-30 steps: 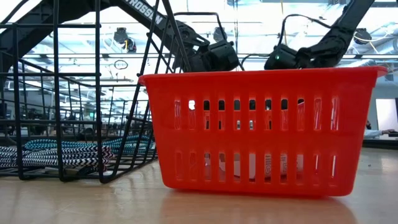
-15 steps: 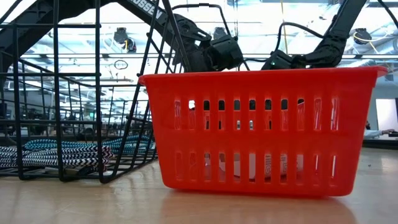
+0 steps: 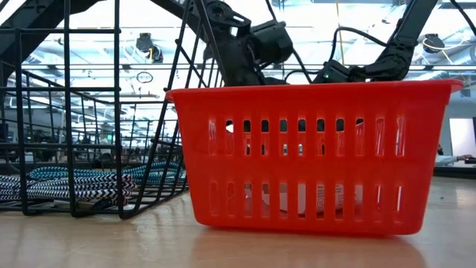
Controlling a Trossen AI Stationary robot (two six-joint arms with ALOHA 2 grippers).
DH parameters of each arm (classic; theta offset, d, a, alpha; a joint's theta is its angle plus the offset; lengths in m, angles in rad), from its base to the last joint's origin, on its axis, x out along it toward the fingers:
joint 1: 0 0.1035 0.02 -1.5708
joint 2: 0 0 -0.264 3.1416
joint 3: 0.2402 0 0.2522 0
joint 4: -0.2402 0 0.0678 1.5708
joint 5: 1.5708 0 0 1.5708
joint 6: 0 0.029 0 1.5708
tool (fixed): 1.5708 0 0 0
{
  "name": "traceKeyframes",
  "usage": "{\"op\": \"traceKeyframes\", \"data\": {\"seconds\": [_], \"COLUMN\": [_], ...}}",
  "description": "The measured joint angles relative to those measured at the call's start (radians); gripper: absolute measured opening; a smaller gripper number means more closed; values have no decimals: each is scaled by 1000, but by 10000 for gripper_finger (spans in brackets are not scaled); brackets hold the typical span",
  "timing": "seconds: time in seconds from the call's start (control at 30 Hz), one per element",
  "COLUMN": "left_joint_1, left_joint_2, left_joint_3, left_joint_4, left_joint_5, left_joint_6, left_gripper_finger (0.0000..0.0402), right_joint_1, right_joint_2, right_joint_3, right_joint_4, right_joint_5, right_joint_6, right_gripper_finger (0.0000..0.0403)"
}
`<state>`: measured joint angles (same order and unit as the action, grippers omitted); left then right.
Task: Pick and place items into bin
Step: Put the top card reader box into the orange basket
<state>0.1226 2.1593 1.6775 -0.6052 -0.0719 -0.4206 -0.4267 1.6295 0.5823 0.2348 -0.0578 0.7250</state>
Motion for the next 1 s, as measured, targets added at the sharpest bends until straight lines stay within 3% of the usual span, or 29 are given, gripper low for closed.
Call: {"op": "traceKeyframes", "data": {"seconds": [0.27,0.4,0.67,1.0], "left_joint_1": [-7,-6,10,3], "left_joint_2": [16,48,89,91], "left_joint_3": [0,0,0,1], "left_joint_4": [-7,-3,6,13], "left_joint_5": [27,93,85,66], "left_joint_6": [-21,-31,-29,-26], "left_gripper_finger": [7,4,5,4], "right_joint_1": [2,2,6,6], "right_joint_2": [1,1,2,2], "right_joint_3": [0,0,-2,-2], "right_joint_4": [5,2,27,40], "right_joint_5": [-37,-57,-163,-218], "right_joint_6": [3,7,15,-2], "right_gripper_finger": [0,0,0,0]}}
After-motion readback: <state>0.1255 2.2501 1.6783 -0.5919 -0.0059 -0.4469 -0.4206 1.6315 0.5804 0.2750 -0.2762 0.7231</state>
